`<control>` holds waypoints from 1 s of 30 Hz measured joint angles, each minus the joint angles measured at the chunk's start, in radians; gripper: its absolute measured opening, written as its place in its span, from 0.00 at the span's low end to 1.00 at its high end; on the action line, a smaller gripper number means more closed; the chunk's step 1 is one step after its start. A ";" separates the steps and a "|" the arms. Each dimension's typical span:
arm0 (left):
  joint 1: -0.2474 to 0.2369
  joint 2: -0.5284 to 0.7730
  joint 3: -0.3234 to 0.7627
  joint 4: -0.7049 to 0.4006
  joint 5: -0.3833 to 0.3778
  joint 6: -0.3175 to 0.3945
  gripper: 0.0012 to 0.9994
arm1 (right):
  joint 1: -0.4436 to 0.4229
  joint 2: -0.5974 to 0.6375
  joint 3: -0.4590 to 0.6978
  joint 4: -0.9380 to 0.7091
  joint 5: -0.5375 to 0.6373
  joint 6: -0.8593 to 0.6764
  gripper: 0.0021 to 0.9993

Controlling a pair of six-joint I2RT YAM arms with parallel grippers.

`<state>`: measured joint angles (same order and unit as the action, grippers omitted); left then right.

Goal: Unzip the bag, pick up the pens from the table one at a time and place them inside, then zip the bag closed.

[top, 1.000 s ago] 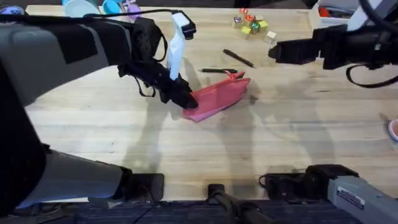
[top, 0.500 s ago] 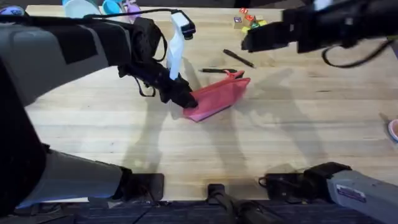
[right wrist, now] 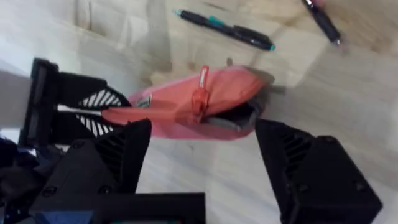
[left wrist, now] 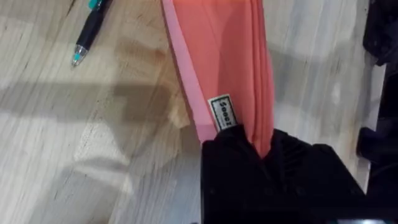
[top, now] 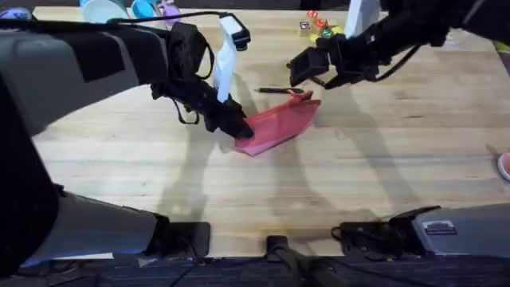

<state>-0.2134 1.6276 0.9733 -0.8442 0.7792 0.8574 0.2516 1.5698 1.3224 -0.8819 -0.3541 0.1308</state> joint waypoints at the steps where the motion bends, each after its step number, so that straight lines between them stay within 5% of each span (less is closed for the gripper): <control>1: 0.000 0.000 0.000 0.000 0.000 0.000 0.04 | 0.001 0.005 0.000 0.015 -0.002 0.001 1.00; 17: 0.000 0.000 0.000 0.000 0.000 0.000 0.04 | 0.004 0.012 0.001 0.108 -0.006 0.011 1.00; 30: 0.000 0.000 0.000 0.000 0.000 0.000 0.04 | 0.079 0.154 0.002 0.119 -0.021 -0.060 0.99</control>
<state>-0.2134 1.6279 0.9733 -0.8437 0.7792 0.8574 0.3301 1.7240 1.3239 -0.7630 -0.3748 0.0709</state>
